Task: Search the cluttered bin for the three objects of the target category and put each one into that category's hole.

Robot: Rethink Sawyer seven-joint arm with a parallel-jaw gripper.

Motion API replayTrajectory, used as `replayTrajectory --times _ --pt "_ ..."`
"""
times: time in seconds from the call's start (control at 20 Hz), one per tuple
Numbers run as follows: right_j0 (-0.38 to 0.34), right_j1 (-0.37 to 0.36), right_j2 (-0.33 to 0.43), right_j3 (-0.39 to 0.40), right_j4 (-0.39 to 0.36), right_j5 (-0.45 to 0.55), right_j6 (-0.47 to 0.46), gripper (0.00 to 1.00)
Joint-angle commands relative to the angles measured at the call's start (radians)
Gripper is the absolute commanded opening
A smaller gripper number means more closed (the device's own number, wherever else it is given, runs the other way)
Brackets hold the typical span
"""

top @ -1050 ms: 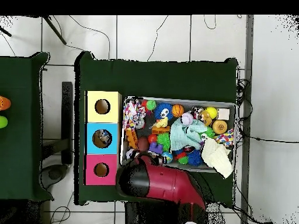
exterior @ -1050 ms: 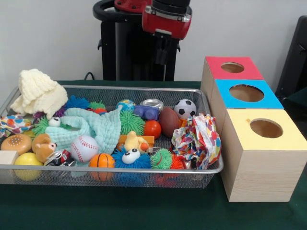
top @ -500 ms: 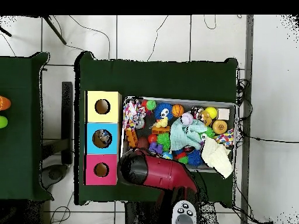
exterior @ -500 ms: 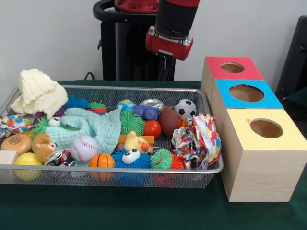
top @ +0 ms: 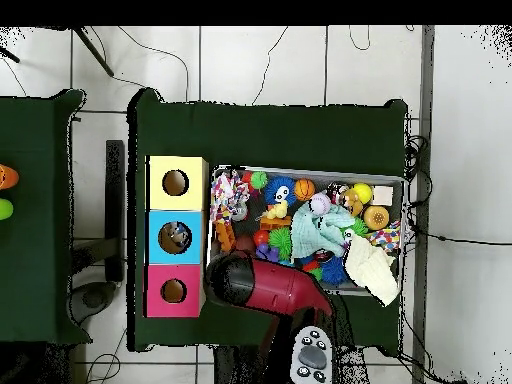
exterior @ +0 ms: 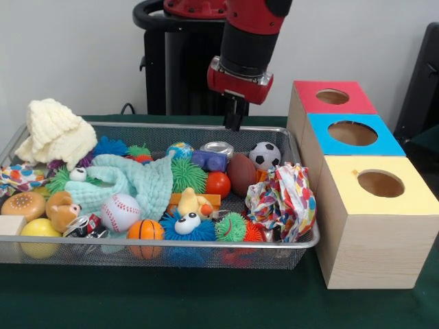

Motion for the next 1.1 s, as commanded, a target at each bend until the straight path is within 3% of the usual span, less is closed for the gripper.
replayTrajectory --times 0.05,0.4,1.1 --pt "0.016 0.067 0.012 -0.106 0.088 0.037 0.244 0.0" --pt "0.001 0.098 0.013 -0.201 0.101 0.146 0.194 0.0" --pt "0.114 0.269 -0.029 -0.395 0.206 0.177 0.303 0.0"
